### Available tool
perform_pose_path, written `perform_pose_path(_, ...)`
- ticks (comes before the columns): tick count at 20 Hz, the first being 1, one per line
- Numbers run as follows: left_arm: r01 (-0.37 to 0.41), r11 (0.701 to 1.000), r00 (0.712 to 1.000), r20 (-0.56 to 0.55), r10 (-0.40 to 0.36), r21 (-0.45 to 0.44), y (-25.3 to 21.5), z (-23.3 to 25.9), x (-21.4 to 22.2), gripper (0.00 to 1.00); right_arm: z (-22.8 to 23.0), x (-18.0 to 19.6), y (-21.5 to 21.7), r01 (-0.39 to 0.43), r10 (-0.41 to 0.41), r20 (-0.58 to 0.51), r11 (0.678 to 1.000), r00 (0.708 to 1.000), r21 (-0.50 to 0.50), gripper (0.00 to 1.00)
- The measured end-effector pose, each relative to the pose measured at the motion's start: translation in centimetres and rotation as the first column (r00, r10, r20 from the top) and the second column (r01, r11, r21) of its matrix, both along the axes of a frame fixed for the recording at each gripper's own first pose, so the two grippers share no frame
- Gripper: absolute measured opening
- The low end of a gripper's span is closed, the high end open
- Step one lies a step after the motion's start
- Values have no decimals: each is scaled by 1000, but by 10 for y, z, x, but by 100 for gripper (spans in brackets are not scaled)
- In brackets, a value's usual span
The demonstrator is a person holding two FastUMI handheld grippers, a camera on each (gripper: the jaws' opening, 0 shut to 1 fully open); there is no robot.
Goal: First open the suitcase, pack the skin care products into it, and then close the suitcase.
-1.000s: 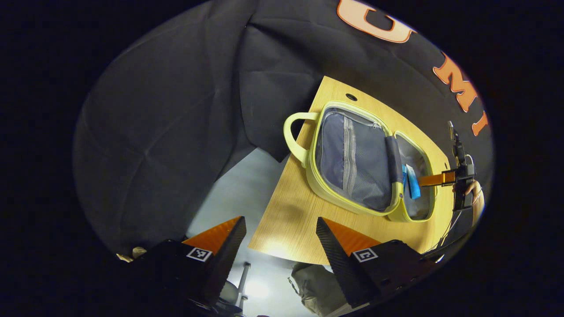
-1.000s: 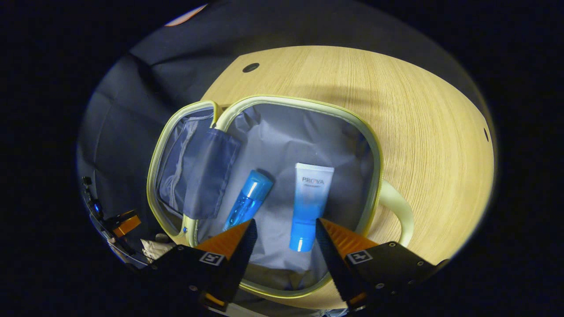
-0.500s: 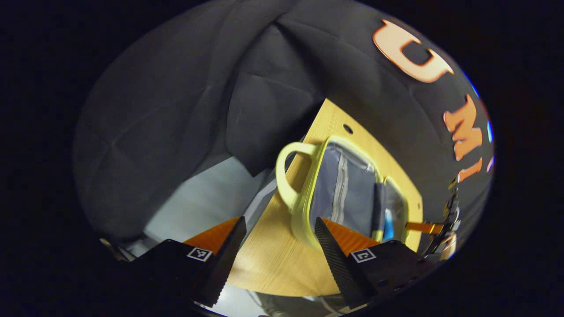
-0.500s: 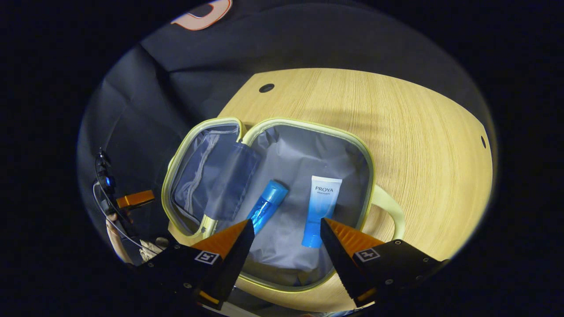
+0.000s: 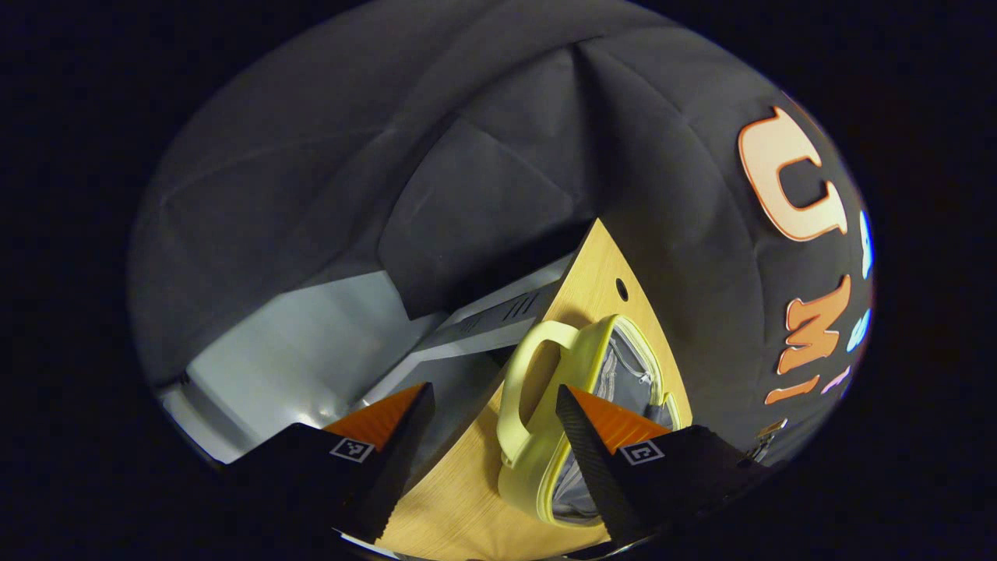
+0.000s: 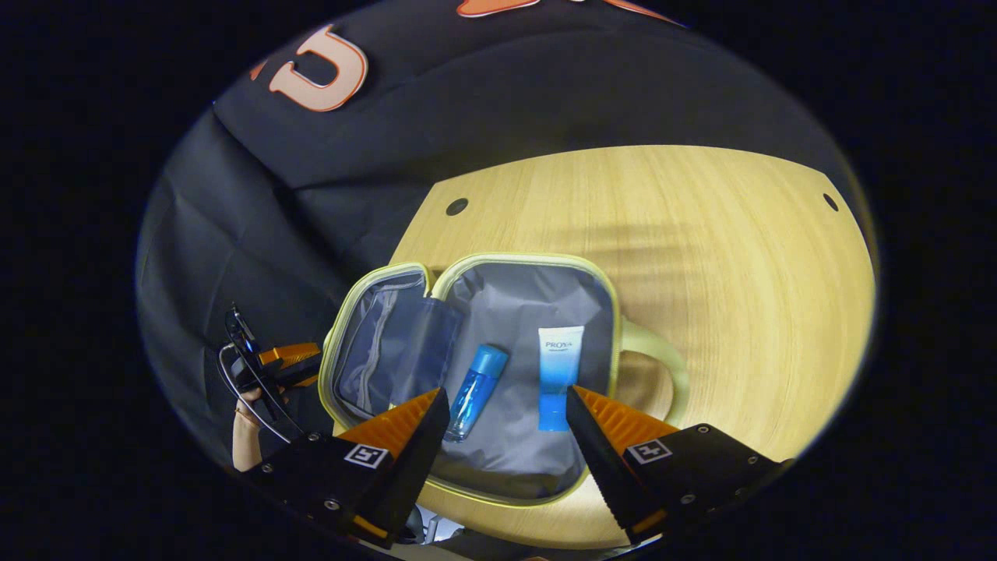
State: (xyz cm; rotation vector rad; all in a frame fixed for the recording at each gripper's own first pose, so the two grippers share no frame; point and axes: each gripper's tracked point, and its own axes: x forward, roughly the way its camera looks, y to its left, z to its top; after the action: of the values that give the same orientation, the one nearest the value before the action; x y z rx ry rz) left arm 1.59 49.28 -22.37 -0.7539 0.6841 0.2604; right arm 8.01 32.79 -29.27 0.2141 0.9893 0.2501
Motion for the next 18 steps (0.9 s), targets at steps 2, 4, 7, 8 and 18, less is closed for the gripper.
perform_pose_path(2,1,999,999,42,2,-54,-8,-3,15,98,-1,-5,-14,36,-36,-7,999,999,3,96)
perform_pose_path(4,-6,996,998,69,12,-84,-13,-1,26,95,-4,-11,-23,64,-64,-18,998,998,16,96)
perform_pose_path(7,-8,998,999,44,11,-68,-17,-4,34,74,-7,-18,-32,84,-83,-29,996,996,30,96)
perform_pose_path(8,-62,998,998,-26,62,-11,-2,-5,29,54,-8,-18,-35,85,-84,-22,996,996,23,95)
perform_pose_path(18,183,907,983,-71,-169,379,-71,105,27,6,26,-12,-48,87,-92,106,995,990,56,96)
